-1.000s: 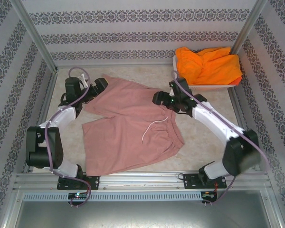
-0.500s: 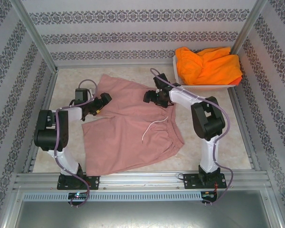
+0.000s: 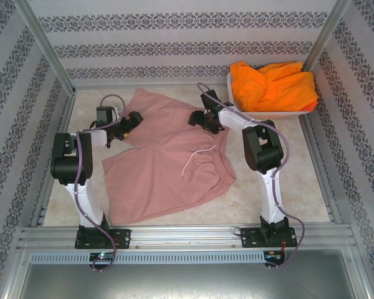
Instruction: Fold and stack the shorts
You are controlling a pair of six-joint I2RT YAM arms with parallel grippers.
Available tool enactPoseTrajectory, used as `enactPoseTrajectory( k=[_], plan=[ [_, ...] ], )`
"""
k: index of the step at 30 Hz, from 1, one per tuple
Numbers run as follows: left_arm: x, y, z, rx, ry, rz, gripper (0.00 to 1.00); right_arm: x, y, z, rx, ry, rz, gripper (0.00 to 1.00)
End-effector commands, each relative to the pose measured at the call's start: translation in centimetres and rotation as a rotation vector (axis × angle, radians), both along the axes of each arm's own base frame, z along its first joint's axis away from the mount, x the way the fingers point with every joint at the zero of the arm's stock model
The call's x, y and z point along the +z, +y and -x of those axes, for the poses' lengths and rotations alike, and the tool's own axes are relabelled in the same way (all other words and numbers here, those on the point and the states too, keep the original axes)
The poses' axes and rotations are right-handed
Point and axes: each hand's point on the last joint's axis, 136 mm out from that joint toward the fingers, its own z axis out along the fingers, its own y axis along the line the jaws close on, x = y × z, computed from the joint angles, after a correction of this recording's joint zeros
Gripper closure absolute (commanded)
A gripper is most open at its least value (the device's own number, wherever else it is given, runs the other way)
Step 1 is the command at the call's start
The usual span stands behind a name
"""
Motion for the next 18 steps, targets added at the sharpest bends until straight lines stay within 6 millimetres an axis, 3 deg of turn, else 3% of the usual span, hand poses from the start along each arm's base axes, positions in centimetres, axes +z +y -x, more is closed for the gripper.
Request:
enactPoseTrajectory(
  k=[1,5,9,13,18],
  plan=[
    [-2.5,1.2,-0.5,0.02,0.081,-0.027,0.0,-2.3,-1.7,-0.4,-0.07,0.062,0.047,0.15],
    [-1.0,1.4,-2.9,0.009,0.048,-0.034,0.0,-1.5,-1.8,-2.2,-0.099,0.041,0.03,0.15],
    [2.9,1.5,-3.8,-0.005,-0.012,-0.065,0.0,0.4,-1.5,-3.4,-0.104,-0.001,0.002,0.15],
    [9.0,1.7,-2.2,0.008,-0.105,-0.097,0.0,4.9,-0.9,-3.8,-0.084,-0.096,-0.037,0.14],
    [15.0,2.1,2.7,0.04,-0.175,-0.154,0.0,13.0,0.1,-2.5,-0.017,-0.256,-0.075,0.14]
  ],
)
